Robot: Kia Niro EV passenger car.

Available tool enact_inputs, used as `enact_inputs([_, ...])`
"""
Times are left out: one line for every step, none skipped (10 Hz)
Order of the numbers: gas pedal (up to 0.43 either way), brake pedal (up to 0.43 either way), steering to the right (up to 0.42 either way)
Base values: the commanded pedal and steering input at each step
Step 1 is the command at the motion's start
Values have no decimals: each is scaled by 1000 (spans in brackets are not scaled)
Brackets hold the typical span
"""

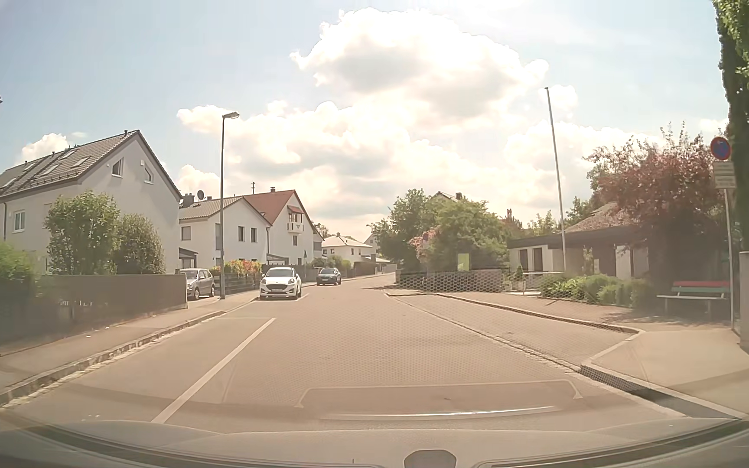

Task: Follow the waypoints while adhering to traffic rules and regulations

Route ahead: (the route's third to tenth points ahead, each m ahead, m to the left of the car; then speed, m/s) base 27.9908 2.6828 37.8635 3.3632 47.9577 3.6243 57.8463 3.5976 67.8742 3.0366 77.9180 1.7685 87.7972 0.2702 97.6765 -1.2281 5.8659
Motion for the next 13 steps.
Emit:
enact_inputs([157, 0, -3])
enact_inputs([157, 0, -5])
enact_inputs([157, 0, -8])
enact_inputs([157, 0, -9])
enact_inputs([157, 0, -11])
enact_inputs([157, 0, -15])
enact_inputs([157, 0, -20])
enact_inputs([157, 0, -27])
enact_inputs([157, 0, -31])
enact_inputs([157, 0, -33])
enact_inputs([150, 0, -34])
enact_inputs([150, 0, -35])
enact_inputs([150, 0, -37])
